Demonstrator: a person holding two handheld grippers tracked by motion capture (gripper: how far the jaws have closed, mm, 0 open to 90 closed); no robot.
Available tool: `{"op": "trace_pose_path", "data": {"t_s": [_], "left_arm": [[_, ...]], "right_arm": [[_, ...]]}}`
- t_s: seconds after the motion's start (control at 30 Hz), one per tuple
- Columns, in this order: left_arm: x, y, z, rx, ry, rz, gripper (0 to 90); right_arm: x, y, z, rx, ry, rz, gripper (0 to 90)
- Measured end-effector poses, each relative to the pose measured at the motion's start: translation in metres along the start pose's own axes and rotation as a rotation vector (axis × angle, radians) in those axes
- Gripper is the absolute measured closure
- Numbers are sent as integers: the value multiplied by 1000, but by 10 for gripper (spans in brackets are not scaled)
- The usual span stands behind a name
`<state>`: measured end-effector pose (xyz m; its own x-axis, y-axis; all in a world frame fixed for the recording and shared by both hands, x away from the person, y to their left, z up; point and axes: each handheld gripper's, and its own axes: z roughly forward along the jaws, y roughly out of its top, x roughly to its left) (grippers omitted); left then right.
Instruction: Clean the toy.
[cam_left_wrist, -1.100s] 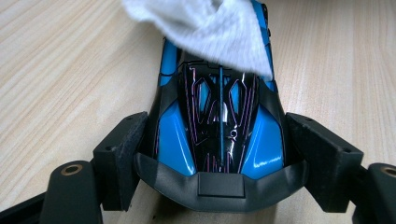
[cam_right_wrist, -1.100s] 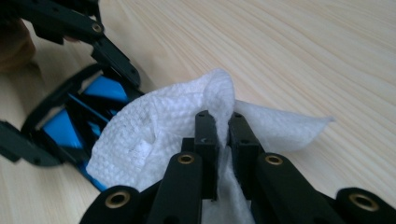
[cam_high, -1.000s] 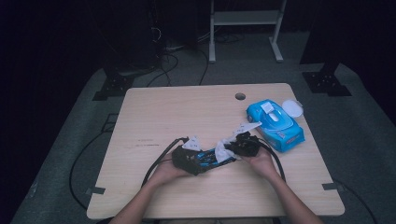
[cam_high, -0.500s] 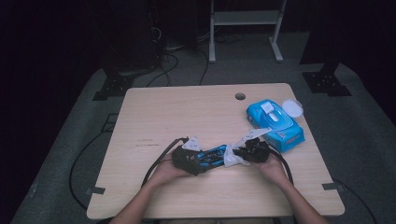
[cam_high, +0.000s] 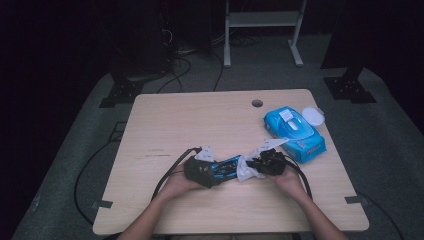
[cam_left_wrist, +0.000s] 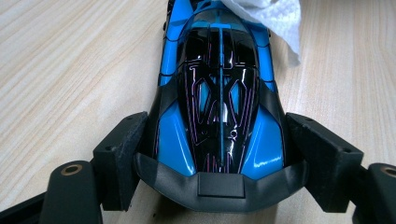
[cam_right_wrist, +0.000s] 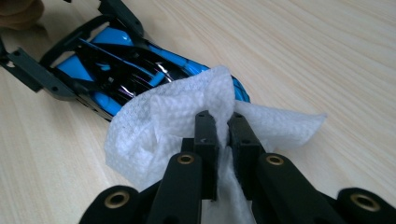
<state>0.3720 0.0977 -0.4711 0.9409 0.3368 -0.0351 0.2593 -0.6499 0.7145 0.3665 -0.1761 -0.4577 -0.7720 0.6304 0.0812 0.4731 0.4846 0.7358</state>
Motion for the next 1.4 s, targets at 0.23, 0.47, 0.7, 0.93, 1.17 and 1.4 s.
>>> {"op": "trace_pose_path", "data": {"t_s": [0.23, 0.47, 0.7, 0.93, 1.17, 1.4], "left_arm": [[0, 0, 0, -3, -3, -1, 242], [1, -1, -1, -2, -4, -1, 242], [0, -1, 0, -4, -2, 0, 242], [1, -1, 0, -5, -4, -1, 242], [0, -1, 0, -5, -3, -3, 242], [1, -1, 0, -5, -4, 0, 242]], "right_arm": [[-15, -9, -1, 23, -30, 33, 831], [-7, -5, 0, 28, -52, 1, 834], [-1, 0, 0, 12, -25, -16, 832], [-12, -6, -1, 18, -27, 29, 833], [0, 2, 2, -2, 6, -5, 832], [-12, -4, 0, 16, -25, 20, 832]]}}
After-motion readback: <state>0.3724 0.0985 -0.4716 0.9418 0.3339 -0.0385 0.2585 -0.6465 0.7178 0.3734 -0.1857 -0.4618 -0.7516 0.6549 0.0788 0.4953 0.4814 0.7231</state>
